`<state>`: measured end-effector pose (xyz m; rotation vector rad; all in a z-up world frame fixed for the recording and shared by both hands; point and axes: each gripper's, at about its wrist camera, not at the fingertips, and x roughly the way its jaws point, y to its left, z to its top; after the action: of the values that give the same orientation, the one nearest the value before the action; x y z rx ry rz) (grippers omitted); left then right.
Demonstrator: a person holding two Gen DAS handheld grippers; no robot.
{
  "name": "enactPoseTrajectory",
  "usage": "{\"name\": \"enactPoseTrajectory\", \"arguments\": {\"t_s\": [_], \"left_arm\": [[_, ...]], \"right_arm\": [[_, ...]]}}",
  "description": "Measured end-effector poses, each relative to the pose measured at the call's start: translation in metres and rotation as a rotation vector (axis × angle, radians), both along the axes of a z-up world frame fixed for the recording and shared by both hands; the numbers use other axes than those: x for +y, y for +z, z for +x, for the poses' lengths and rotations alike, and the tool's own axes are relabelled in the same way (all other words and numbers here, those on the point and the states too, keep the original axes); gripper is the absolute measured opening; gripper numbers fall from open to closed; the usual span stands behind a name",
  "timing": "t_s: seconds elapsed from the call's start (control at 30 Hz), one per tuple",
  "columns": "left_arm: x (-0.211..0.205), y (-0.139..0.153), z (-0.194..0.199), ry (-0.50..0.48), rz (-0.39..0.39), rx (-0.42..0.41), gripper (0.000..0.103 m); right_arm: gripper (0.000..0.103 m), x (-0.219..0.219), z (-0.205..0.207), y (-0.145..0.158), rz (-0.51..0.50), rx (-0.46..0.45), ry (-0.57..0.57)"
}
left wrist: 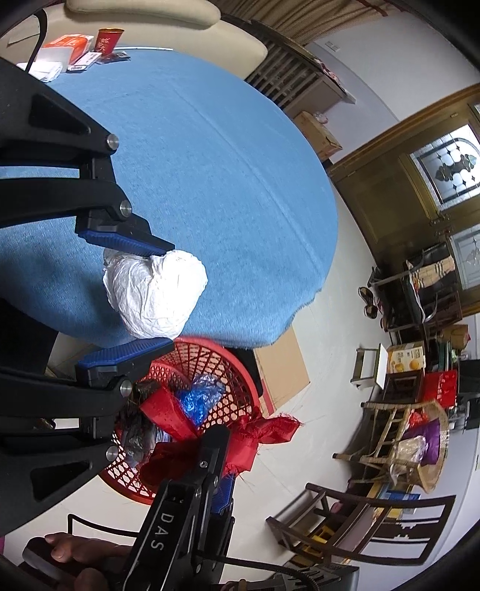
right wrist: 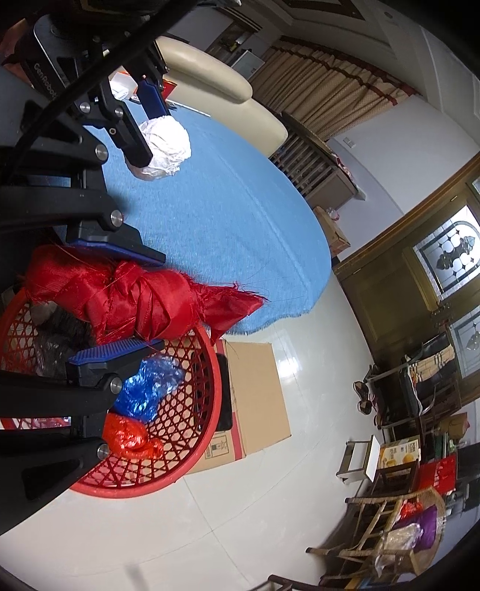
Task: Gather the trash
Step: 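Carry the held white bag and red cloth over the red basket, then open both tools to drop the white bag and red cloth into the basket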
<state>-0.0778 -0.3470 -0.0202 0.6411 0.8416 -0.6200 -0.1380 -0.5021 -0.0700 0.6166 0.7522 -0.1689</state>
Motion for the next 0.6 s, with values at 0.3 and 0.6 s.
{"name": "enactPoseTrajectory", "arguments": {"t_s": [0.3,0.6], "left_arm": [[-0.014,-0.005,-0.01,-0.047,0.014,0.007,0.047],[-0.029,-0.011,-0.017,-0.084,0.032,0.01,0.047]], "right_arm": [[0.042,-0.009,-0.009,-0.004,0.017,-0.001,-0.023],[0.042,-0.022,-0.021,-0.011,0.04,0.009,-0.059]]}}
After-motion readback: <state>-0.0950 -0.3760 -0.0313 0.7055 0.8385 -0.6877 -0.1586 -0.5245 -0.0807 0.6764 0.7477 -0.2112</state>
